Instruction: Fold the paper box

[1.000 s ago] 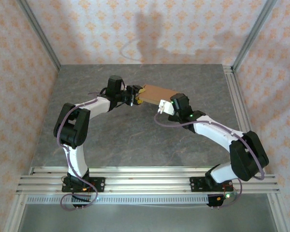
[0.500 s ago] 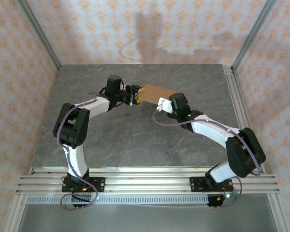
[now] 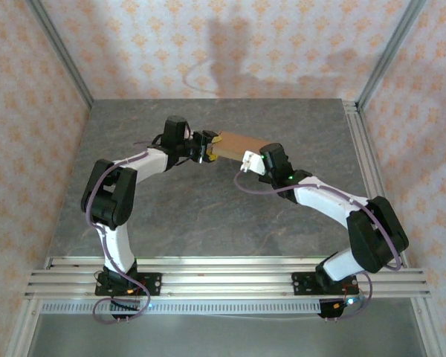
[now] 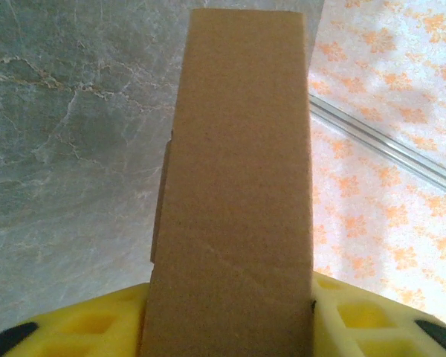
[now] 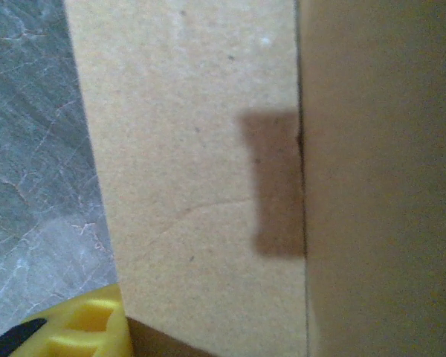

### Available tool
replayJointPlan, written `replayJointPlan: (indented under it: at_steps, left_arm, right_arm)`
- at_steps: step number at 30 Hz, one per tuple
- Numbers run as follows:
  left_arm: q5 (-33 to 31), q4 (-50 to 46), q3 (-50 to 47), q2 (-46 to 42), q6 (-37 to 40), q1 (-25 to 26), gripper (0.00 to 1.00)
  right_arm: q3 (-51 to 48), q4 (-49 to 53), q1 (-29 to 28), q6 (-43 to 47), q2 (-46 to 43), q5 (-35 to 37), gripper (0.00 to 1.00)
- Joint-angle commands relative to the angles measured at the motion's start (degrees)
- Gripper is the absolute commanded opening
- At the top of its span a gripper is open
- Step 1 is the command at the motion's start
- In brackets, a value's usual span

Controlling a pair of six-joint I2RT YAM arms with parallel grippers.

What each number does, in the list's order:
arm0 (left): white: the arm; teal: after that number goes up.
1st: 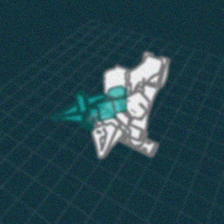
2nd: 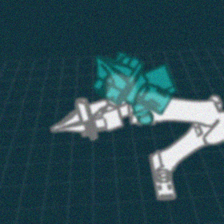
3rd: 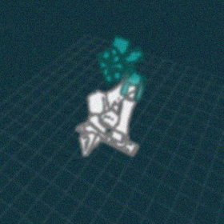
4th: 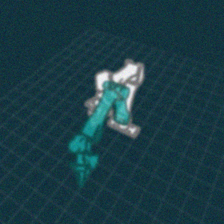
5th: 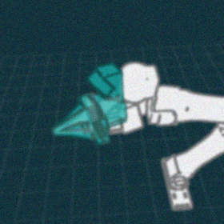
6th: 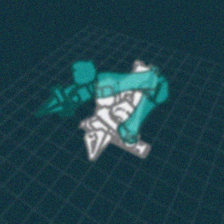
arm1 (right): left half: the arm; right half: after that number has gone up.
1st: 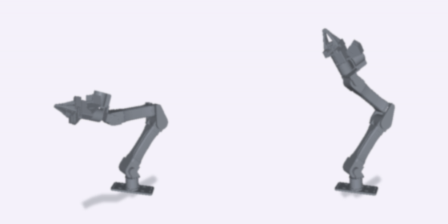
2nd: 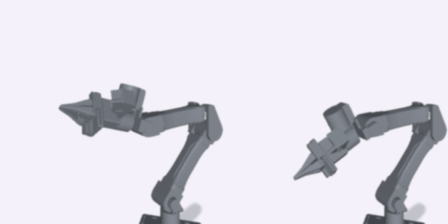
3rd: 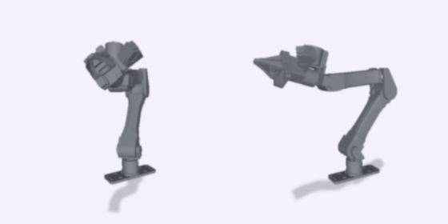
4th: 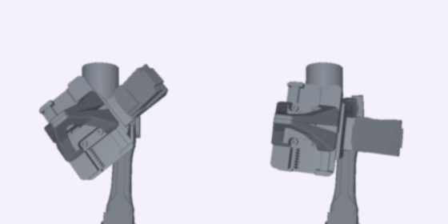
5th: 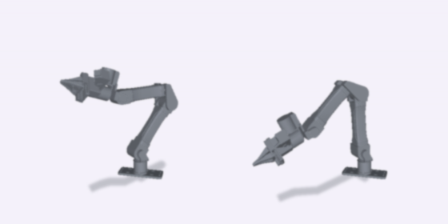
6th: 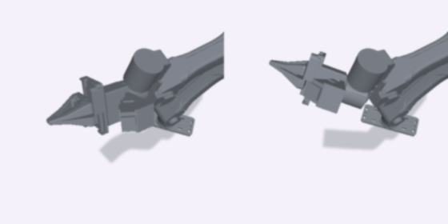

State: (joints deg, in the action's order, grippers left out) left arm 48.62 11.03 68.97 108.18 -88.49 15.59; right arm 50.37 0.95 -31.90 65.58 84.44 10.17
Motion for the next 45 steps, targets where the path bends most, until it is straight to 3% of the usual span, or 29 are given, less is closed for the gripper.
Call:
replayJointPlan:
  at_steps: [1, 9, 11, 13, 22, 28, 32, 36, 40, 45]
  left_arm:
    - [-1.6, -5.8, 1.7, -4.4, 5.8, -0.6, 0.56]
    - [-6.8, -12.2, -1.0, -9.2, 13.4, -2.4, 0.71]
    - [-9.2, -14.4, -1.7, -10.8, 17.1, -3.1, 0.89]
    - [-11.2, -14.8, -2.4, -12.5, 22.3, -3.6, 1.0]
    - [-27.8, -30.5, 1.4, -22.8, 56.5, -3.8, 1.0]
    - [-36.3, -27.8, -1.9, -29.5, 72.1, -3.9, 1.0]
    - [-34.7, -22.4, -6.0, -33.7, 80.2, -3.8, 1.0]
    - [-20.8, -13.4, -12.3, -37.8, 93.4, -3.6, 1.0]
    - [-12.6, -20.8, -10.6, -37.5, 107.3, -2.2, 1.0]
    - [-4.1, -30.1, -5.9, -33.3, 116.2, -1.8, 1.0]
  right_arm:
    - [0.8, 0.5, 0.4, -2.2, 0.0, 0.1, 0.44]
    - [0.7, 2.2, 2.5, -5.9, -1.6, -6.1, 0.41]
    - [1.1, 3.7, 3.1, -6.8, -2.1, -8.0, 0.41]
    - [1.4, 5.1, 3.6, -7.5, -2.7, -10.0, 0.41]
    - [7.3, 19.3, 6.0, -11.5, -3.1, -21.9, 0.42]
    - [13.7, 31.5, 7.2, -10.5, -0.6, -27.9, 0.42]
    - [17.5, 37.4, 8.0, -9.3, 0.3, -30.8, 0.42]
    - [22.0, 45.1, 8.2, -7.3, 1.9, -33.9, 0.42]
    - [26.4, 52.3, 8.1, -5.6, 4.3, -35.2, 0.42]
    - [29.0, 56.7, 8.1, -4.7, 5.8, -36.7, 0.41]
